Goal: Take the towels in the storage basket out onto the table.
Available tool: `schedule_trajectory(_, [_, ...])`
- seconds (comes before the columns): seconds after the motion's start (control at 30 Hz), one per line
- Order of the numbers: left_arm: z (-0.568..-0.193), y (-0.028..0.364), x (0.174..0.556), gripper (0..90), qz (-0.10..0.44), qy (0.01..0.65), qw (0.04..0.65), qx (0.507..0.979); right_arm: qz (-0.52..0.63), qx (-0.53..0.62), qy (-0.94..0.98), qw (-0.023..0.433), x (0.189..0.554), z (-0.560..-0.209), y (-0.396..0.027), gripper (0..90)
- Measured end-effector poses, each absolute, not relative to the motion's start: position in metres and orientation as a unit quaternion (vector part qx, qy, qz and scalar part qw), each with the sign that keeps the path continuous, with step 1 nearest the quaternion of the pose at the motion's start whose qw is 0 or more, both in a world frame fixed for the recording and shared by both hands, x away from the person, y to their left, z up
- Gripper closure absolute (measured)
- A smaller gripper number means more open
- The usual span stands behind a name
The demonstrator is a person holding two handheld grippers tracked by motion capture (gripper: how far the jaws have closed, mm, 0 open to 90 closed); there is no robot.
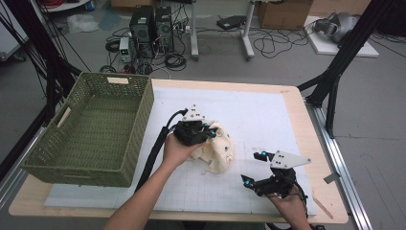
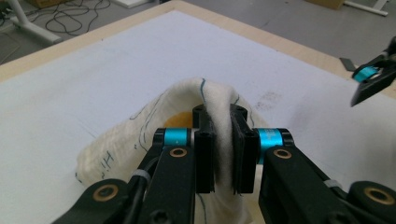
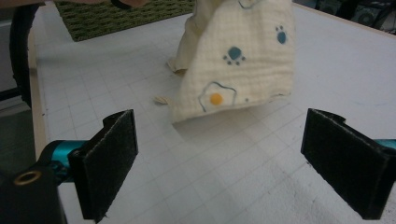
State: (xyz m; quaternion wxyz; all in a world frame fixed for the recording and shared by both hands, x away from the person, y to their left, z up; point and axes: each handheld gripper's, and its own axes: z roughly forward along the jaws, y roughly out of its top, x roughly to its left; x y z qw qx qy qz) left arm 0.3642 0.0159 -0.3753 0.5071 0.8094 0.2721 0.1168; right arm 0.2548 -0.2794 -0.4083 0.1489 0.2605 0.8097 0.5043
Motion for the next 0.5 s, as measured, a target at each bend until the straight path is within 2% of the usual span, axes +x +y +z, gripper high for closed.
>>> schedule_trajectory(0.3, [-0.393, 0.010, 0.375, 80.0, 0.105, 0.279, 0.487, 0.821, 0.503, 0.260, 0.811, 0.148, 0.257, -0.410, -0.277, 10.2])
schedule_trajectory(0.5, [-0.396, 0.013, 0.379, 74.5, 0.101, 0.282, 0.482, 0.823, 0.500, 0.260, 0.813, 0.145, 0.261, -0.411, -0.273, 10.2])
